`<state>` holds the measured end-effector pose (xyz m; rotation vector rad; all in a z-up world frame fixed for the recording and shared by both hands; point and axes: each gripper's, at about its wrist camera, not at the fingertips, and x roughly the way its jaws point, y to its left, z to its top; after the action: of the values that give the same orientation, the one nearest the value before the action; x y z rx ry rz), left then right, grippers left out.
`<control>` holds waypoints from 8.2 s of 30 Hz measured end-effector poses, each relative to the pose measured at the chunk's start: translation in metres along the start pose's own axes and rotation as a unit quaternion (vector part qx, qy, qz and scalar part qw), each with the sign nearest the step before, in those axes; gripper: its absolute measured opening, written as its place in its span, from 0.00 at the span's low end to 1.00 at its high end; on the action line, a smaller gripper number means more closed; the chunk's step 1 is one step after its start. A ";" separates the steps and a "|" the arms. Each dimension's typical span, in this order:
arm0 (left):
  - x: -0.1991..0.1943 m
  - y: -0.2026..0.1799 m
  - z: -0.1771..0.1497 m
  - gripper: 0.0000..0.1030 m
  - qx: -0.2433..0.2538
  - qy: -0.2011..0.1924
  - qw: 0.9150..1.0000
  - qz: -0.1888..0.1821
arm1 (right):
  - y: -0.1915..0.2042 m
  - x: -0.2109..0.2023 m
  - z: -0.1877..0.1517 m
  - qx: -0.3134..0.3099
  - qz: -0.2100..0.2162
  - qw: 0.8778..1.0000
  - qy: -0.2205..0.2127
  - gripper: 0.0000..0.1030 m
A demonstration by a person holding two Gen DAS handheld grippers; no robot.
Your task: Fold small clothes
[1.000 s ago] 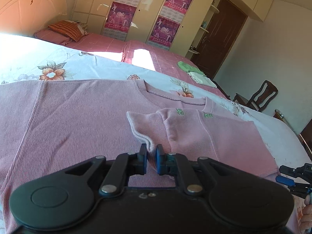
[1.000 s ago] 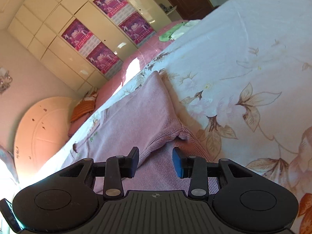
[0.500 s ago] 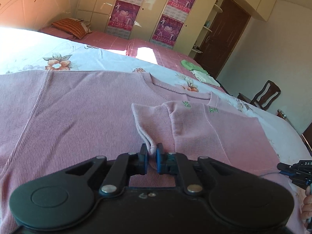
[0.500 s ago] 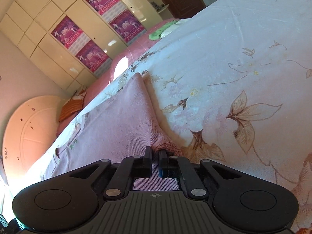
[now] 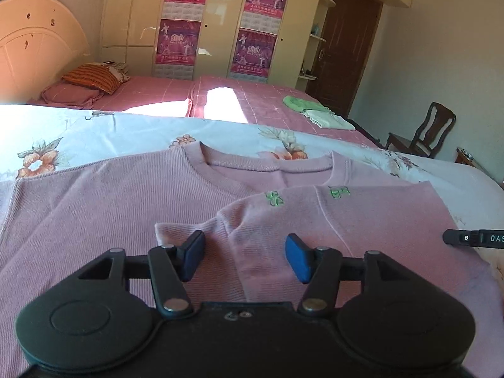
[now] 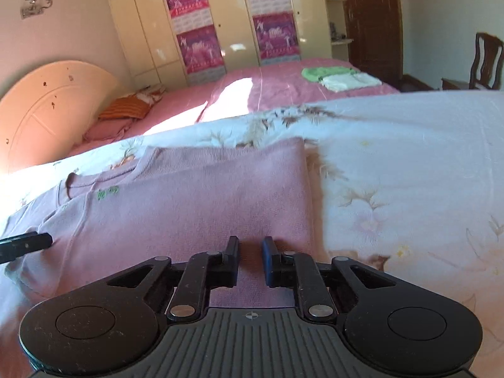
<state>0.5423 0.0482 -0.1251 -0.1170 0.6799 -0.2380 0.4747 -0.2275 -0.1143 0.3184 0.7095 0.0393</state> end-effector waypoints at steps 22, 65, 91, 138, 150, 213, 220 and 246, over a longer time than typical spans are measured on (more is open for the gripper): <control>-0.014 0.021 0.013 0.56 -0.003 -0.054 0.994 0.092 | -0.042 0.026 0.057 0.022 -0.042 0.998 -0.049 0.00; -0.040 -0.041 -0.044 0.71 0.104 0.012 0.994 0.040 | 0.006 -0.042 -0.047 -0.118 -0.070 0.989 -0.061 0.00; -0.265 0.271 -0.114 0.69 -0.280 -0.062 0.932 0.221 | 0.066 -0.100 -0.078 -0.033 -0.041 0.998 -0.020 0.69; -0.071 -0.009 0.012 0.11 -0.083 -0.080 0.990 -0.080 | 0.070 -0.082 -0.031 0.037 0.012 0.998 -0.048 0.69; -0.073 -0.048 -0.031 0.79 0.009 -0.042 0.998 -0.053 | 0.072 -0.061 -0.025 0.102 0.118 0.988 0.004 0.69; -0.076 0.113 -0.017 0.68 -0.029 0.016 0.999 0.022 | 0.155 0.017 -0.020 -0.059 0.040 0.997 0.012 0.12; -0.066 0.131 0.021 0.68 -0.054 0.004 0.998 0.024 | 0.152 0.024 -0.012 -0.066 0.051 0.996 0.006 0.13; -0.075 0.096 -0.025 0.69 0.048 0.001 0.996 0.076 | 0.153 0.033 -0.024 -0.146 0.029 0.989 0.001 0.12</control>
<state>0.4873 0.1595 -0.1164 0.0262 0.6754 -0.1245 0.4953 -0.0709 -0.1061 0.0581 0.6862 0.1965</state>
